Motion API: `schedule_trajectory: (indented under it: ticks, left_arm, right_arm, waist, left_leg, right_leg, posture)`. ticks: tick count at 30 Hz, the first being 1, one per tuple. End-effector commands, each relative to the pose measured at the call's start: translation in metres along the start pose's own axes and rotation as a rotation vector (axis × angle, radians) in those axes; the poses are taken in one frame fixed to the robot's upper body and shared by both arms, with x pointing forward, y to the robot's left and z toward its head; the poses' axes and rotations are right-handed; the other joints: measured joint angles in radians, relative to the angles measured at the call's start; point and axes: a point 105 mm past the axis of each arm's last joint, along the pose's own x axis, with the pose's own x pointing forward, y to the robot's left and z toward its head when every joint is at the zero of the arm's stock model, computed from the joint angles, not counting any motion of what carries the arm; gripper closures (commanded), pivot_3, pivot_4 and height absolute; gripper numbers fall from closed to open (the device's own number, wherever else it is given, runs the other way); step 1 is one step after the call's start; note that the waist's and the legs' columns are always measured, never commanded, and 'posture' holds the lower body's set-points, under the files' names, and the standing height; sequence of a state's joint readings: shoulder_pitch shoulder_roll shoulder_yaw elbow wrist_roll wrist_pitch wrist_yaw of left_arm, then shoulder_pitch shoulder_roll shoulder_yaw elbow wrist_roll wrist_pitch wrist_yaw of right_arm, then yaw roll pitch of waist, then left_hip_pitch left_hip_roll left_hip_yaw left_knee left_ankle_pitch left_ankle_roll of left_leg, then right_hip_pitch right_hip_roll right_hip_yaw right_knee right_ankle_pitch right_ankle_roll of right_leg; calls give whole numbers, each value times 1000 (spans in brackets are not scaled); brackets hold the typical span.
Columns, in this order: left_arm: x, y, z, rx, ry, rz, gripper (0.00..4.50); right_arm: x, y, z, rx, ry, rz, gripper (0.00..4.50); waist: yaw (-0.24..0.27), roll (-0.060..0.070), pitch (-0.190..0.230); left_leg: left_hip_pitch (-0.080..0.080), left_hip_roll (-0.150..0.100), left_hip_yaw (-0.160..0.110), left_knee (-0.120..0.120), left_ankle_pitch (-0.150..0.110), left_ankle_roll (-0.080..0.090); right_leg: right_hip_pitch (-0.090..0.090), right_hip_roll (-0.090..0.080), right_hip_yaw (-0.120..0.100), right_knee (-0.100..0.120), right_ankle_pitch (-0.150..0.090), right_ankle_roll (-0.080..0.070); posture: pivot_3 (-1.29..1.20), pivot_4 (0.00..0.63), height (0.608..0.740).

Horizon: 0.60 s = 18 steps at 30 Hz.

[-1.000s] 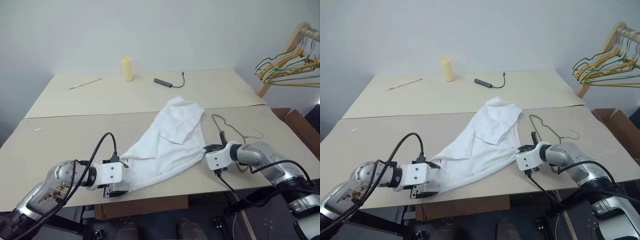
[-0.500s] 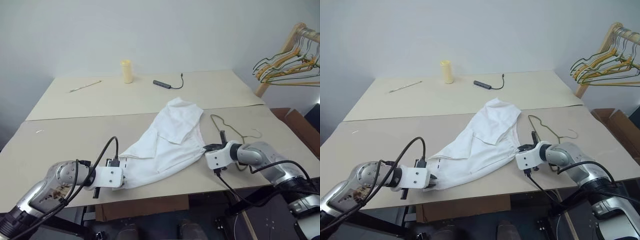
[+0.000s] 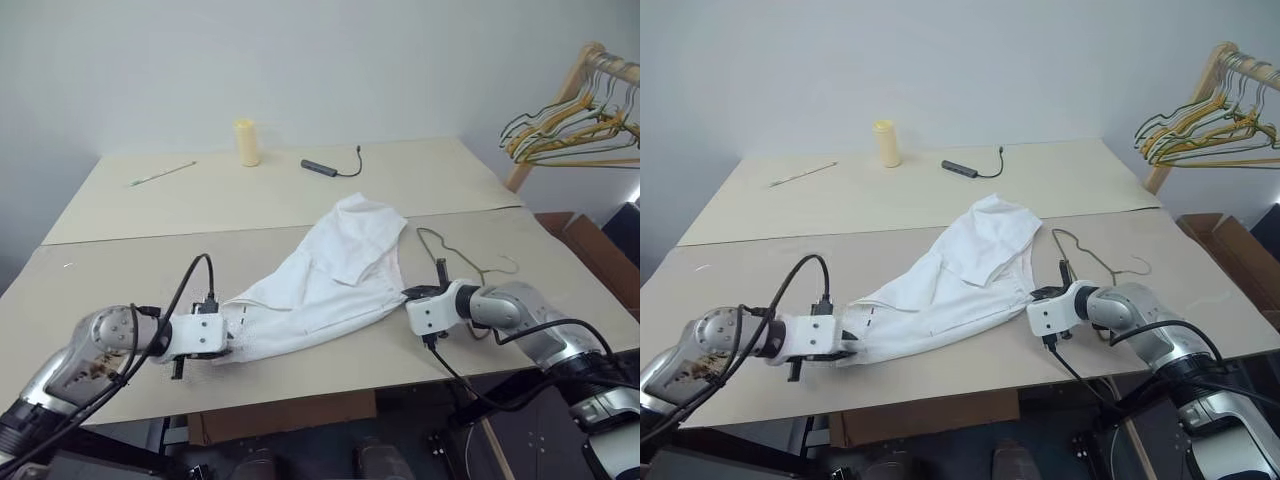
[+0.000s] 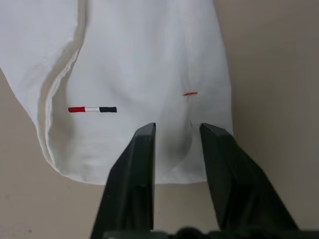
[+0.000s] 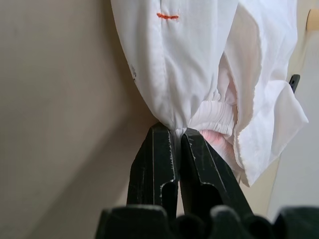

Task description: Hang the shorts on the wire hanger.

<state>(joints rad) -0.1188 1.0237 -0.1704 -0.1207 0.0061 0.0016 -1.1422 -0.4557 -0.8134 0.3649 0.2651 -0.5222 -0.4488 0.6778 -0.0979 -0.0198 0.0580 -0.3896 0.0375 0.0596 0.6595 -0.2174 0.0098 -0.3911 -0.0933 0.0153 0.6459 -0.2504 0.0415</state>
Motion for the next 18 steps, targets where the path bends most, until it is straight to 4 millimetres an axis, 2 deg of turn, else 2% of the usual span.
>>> schedule_trajectory:
  ticks: [1,7,11,16,18]
  left_arm:
    - [-8,2,8,43,-23,12,1922]
    - [2,3,7,30,31,61,26]
    - [7,-2,2,36,75,45,26]
    - [15,3,-8,66,143,86,26]
    - [17,7,-8,62,147,98,414]
  right_arm:
    - [-7,-20,4,7,-15,-76,4500]
    - [-6,-16,5,21,-19,-64,4500]
    - [-5,-16,7,24,-22,-64,4500]
    - [-5,-18,8,25,-26,-67,4500]
    - [-5,-18,8,25,-26,-68,4500]
  waist:
    - [0,0,0]
    - [0,0,0]
    - [0,0,0]
    - [2,2,-5]
    - [3,4,-8]
  left_leg:
    - [0,0,0,0,0,0]
    - [0,0,0,0,0,0]
    - [1,0,0,0,0,0]
    - [3,0,0,0,0,0]
    - [4,0,0,0,0,0]
  right_leg:
    - [0,0,0,0,0,0]
    - [0,0,0,0,0,0]
    - [1,0,0,0,0,0]
    - [3,0,0,0,0,0]
    - [4,0,0,0,-1,3]
  posture:
    - [-86,0,740]
    - [-86,0,740]
    - [-87,0,740]
    - [-87,0,740]
    - [-87,0,740]
